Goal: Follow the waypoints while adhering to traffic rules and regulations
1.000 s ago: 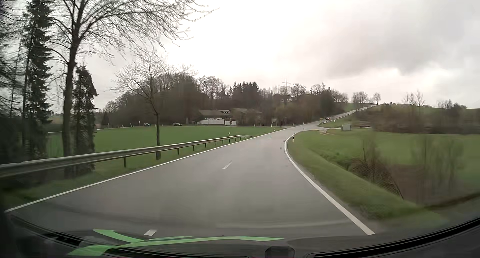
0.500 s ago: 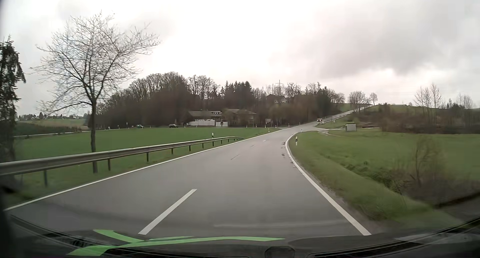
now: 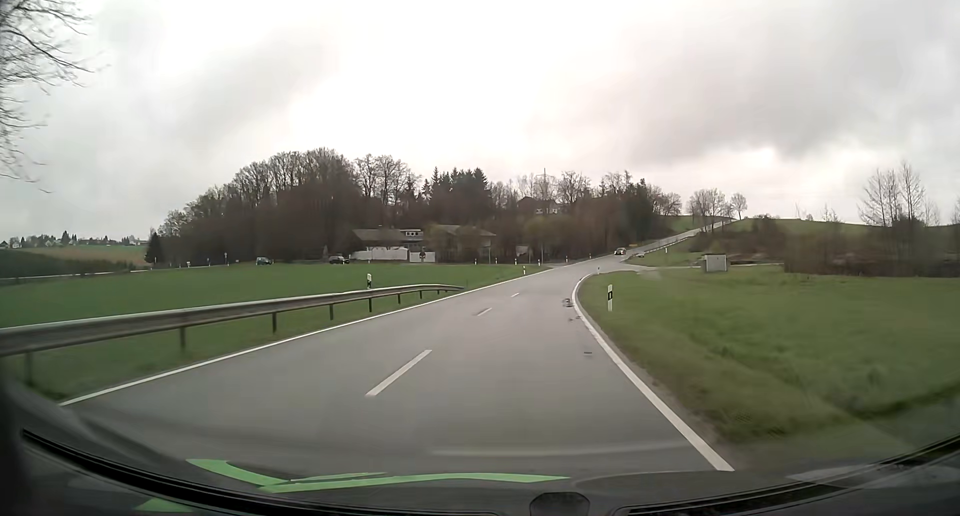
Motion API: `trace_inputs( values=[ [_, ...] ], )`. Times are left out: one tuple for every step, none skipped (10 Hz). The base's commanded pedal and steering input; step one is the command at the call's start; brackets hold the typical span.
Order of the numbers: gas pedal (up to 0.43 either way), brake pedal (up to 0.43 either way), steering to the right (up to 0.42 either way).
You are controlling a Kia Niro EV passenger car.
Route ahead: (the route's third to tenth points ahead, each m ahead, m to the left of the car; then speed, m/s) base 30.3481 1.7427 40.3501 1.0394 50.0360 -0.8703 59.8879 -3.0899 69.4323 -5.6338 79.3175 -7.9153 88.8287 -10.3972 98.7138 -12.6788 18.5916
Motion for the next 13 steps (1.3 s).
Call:
trace_inputs(
  values=[
    [0.098, 0.0, 0.016],
    [0.098, 0.0, 0.016],
    [0.098, 0.0, 0.016],
    [0.098, 0.0, 0.016],
    [0.087, 0.0, 0.016],
    [0.079, 0.0, 0.016],
    [0.079, 0.0, 0.016],
    [0.067, 0.0, 0.016],
    [0.059, 0.0, 0.016],
    [0.059, 0.0, 0.016],
    [0.059, 0.0, 0.016],
    [0.067, 0.0, 0.016],
    [0.079, 0.0, 0.016]
  ],
)
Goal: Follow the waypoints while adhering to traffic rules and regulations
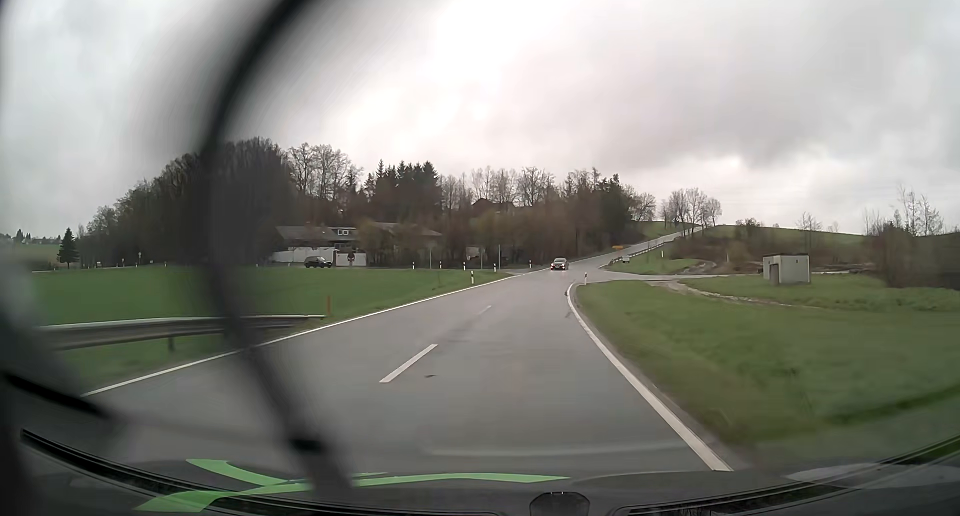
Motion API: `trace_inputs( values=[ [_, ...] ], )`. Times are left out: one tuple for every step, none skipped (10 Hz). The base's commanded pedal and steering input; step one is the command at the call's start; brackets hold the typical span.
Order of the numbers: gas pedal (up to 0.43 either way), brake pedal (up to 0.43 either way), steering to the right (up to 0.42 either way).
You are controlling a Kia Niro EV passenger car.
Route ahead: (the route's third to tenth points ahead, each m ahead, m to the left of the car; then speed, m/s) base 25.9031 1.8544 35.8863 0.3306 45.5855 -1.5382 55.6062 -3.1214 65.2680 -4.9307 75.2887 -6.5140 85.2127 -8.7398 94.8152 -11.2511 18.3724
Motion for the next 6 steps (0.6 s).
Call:
trace_inputs(
  values=[
    [0.087, 0.0, 0.016],
    [0.098, 0.0, 0.016],
    [0.098, 0.0, 0.016],
    [0.11, 0.0, 0.017],
    [0.11, 0.0, 0.017],
    [0.118, 0.0, 0.017]
  ],
)
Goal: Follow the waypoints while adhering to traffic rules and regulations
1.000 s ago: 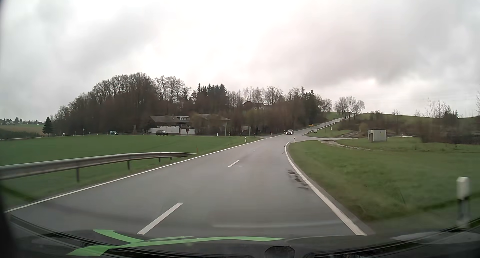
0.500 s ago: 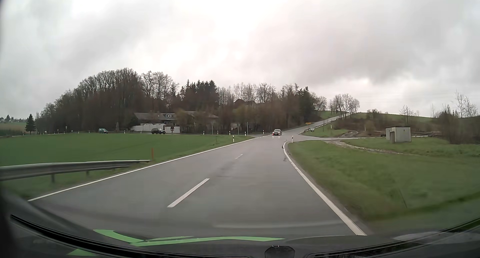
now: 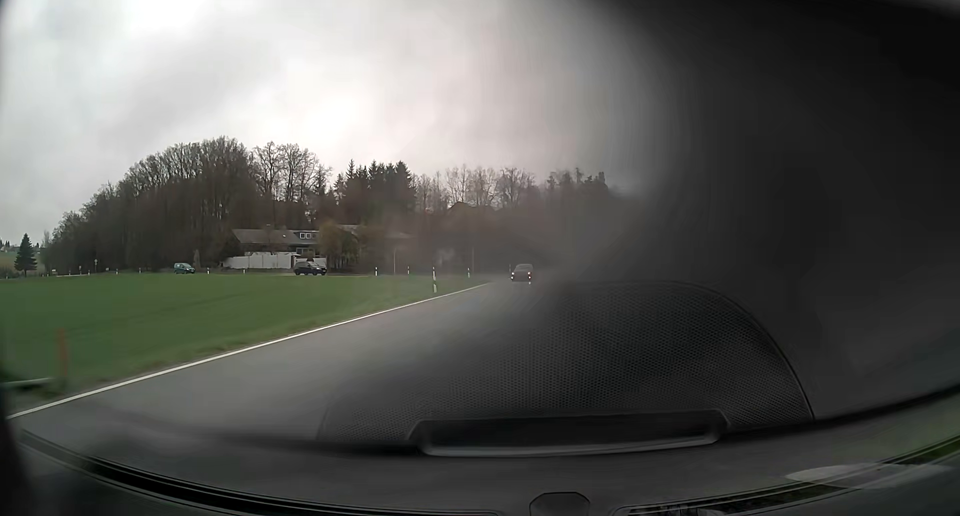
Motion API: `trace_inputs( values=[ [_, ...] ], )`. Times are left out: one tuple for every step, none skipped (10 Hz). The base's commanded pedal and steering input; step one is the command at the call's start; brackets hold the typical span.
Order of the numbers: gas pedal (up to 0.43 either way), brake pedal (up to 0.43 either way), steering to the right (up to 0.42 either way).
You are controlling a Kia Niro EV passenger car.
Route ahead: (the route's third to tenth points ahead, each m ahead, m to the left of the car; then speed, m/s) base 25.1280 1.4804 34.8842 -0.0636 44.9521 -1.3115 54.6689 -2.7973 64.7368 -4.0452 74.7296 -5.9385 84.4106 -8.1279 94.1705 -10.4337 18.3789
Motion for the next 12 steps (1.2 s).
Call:
trace_inputs(
  values=[
    [0.118, 0.0, 0.016],
    [0.118, 0.0, 0.017],
    [0.13, 0.0, 0.016],
    [0.13, 0.0, 0.017],
    [0.138, 0.0, 0.016],
    [0.169, 0.0, 0.015],
    [0.177, 0.0, 0.014],
    [0.177, 0.0, 0.012],
    [0.189, 0.0, 0.009],
    [0.197, 0.0, 0.009],
    [0.209, 0.0, 0.009],
    [0.209, 0.0, 0.01]
  ],
)
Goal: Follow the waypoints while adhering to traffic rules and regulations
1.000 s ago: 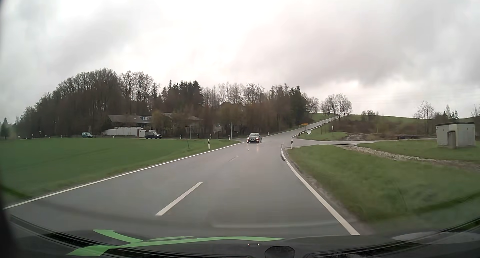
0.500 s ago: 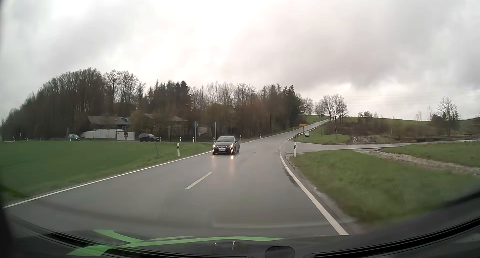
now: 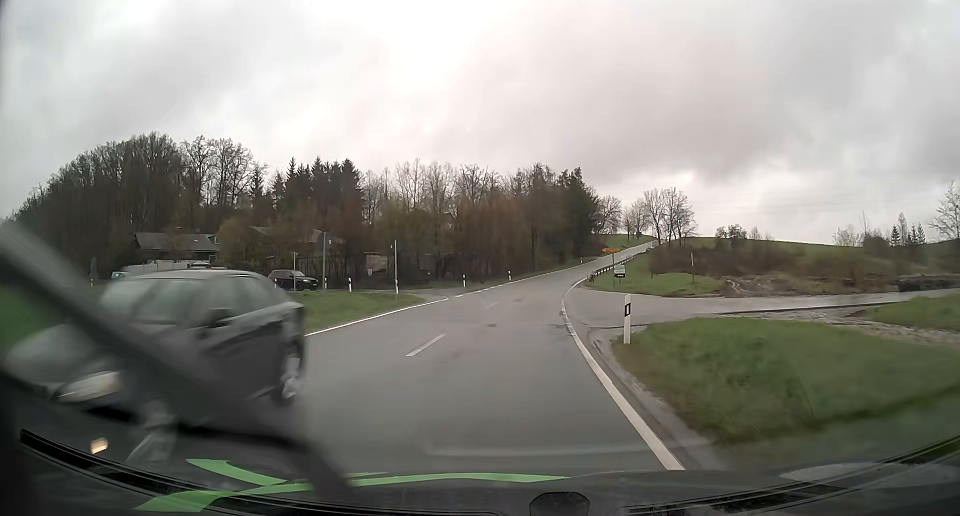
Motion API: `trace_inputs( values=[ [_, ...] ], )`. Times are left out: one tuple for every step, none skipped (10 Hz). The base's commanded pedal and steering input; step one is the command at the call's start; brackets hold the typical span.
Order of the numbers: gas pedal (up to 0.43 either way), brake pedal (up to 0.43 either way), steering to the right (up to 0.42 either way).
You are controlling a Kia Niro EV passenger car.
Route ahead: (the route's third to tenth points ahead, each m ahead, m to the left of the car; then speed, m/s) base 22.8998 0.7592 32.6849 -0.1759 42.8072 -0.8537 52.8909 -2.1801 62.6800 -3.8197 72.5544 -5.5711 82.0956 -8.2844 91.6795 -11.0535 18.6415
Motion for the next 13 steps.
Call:
trace_inputs(
  values=[
    [0.209, 0.0, 0.01],
    [0.209, 0.0, 0.01],
    [0.209, 0.0, 0.01],
    [0.209, 0.0, 0.012],
    [0.209, 0.0, 0.014],
    [0.197, 0.0, 0.014],
    [0.197, 0.0, 0.014],
    [0.197, 0.0, 0.014],
    [0.209, 0.0, 0.014],
    [0.209, 0.0, 0.015],
    [0.209, 0.0, 0.016],
    [0.228, 0.0, 0.016],
    [0.228, 0.0, 0.016]
  ],
)
